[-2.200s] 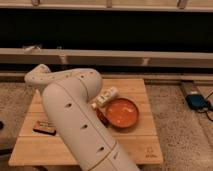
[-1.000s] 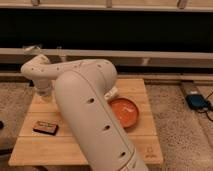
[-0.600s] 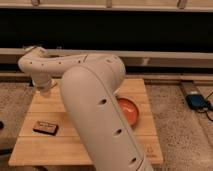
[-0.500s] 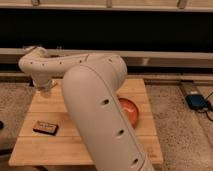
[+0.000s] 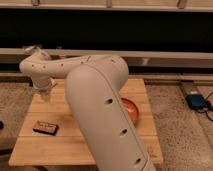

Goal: Place the white sponge in the ceramic cup

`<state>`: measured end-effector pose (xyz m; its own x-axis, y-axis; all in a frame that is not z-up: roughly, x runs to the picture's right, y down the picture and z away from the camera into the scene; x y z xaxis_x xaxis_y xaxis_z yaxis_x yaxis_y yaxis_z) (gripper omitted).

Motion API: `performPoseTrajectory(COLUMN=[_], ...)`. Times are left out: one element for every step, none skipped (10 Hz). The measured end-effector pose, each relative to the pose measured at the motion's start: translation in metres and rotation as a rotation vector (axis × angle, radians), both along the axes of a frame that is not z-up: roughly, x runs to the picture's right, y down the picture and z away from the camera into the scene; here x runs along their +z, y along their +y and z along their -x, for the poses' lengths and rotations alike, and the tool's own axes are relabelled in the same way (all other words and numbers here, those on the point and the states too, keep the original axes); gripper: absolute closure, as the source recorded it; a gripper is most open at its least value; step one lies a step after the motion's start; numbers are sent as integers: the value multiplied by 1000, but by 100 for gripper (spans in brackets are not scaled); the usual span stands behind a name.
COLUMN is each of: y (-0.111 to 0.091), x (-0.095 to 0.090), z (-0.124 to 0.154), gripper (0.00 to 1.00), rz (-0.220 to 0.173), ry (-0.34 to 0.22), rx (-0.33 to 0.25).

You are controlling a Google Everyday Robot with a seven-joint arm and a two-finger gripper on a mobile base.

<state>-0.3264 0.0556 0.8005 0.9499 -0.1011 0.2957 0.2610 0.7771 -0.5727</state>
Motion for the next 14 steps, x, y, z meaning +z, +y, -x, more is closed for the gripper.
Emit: performPoseTrajectory(y=[1, 2, 2, 2, 1, 0, 1, 1, 2, 1, 1, 1, 0, -4], x=[3, 8, 11, 14, 16, 17, 16, 16, 16, 16, 16, 17, 20, 32], z=[3, 9, 15, 17, 17, 17, 18, 20, 20, 19, 19, 20, 21, 26], gripper=[30, 22, 20, 20, 20, 20, 20, 20, 20, 20, 20, 20, 20, 20], rz=[4, 8, 15, 21, 23, 24, 24, 24, 24, 24, 24, 24, 21, 9], ry=[-18, -40, -65, -96, -121, -126, -128, -130, -130, -130, -130, -130, -132, -129], rx=[-11, -23, -36, -53, -65, -68, -68, -70, -70, -69, -69, -68, -66, -65])
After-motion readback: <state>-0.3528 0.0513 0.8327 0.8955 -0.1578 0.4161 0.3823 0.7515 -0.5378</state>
